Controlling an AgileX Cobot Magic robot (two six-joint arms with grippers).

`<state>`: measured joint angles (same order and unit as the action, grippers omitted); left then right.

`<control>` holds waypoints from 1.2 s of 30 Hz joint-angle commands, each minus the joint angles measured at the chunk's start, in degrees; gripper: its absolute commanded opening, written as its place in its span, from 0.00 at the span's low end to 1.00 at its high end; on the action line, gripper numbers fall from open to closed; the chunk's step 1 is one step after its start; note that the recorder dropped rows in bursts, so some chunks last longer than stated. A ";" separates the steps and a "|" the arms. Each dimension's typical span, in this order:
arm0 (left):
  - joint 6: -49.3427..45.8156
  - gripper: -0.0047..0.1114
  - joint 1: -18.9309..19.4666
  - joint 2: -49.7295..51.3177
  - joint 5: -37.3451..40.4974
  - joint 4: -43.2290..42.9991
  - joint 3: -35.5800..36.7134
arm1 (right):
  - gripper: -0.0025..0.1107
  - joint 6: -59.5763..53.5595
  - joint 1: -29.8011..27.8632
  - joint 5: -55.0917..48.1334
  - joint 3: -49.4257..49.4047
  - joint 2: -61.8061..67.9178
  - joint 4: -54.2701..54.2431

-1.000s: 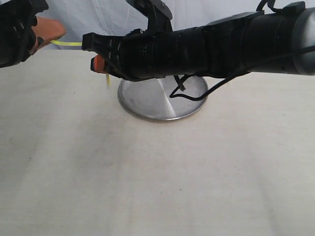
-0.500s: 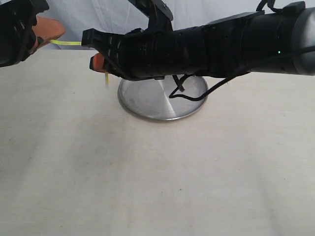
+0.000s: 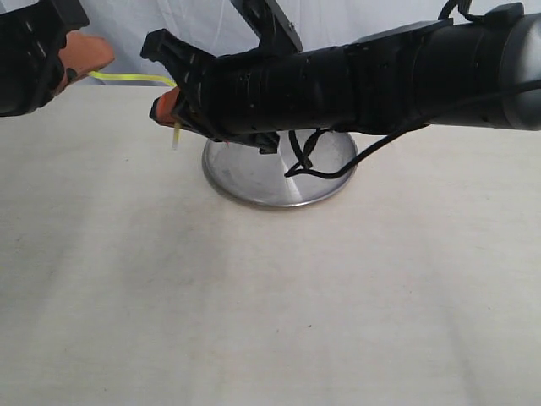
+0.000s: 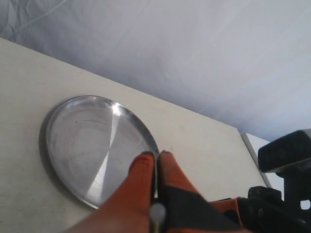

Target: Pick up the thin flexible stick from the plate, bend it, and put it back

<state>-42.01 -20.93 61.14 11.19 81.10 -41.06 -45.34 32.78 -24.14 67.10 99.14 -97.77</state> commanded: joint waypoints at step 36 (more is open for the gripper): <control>-12.83 0.04 -0.94 3.48 11.47 0.09 0.82 | 0.02 12.61 -0.12 2.22 0.56 -0.62 -2.18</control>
<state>-53.63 -21.07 64.05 18.43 81.44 -40.80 -33.13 32.78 -21.22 67.10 99.14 -98.59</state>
